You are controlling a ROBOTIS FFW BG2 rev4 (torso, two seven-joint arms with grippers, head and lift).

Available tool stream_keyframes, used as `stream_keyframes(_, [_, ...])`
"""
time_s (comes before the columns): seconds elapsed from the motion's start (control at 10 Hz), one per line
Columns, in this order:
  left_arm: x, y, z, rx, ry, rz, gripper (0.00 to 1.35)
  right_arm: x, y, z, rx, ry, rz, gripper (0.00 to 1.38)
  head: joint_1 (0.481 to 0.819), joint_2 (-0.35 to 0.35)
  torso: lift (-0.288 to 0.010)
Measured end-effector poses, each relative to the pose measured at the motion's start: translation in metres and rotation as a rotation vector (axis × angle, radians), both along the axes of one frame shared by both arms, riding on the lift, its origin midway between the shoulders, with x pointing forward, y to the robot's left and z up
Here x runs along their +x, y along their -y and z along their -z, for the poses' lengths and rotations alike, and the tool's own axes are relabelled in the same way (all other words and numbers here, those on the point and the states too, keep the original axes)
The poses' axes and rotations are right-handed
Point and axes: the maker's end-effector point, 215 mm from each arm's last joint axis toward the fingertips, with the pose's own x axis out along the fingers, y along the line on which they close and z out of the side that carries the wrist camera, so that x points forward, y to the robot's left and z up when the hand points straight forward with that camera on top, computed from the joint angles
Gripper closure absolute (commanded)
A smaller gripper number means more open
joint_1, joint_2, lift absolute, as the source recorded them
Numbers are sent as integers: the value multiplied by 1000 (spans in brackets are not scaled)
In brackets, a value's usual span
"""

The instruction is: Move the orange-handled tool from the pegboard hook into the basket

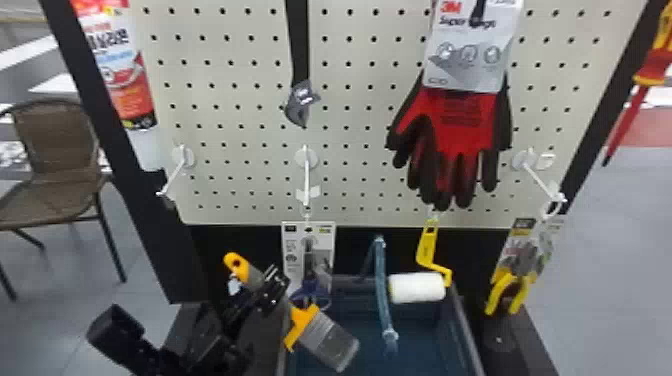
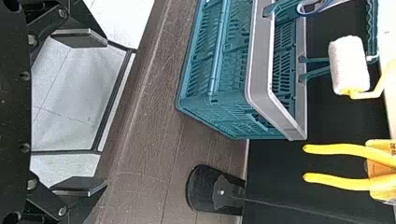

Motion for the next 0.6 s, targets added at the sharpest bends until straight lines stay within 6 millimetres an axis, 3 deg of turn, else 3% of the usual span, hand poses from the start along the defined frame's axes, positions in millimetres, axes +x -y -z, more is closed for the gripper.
stream_keyframes(0.2, [5, 13, 9, -22, -10, 13, 1188, -3, 0, 2, 5, -6, 3, 237, 549, 0, -100])
stream_keyframes(0.6, [7, 32, 9, -59, -13, 26, 1188, -5, 0, 6, 13, -15, 8, 237, 549, 0, -100])
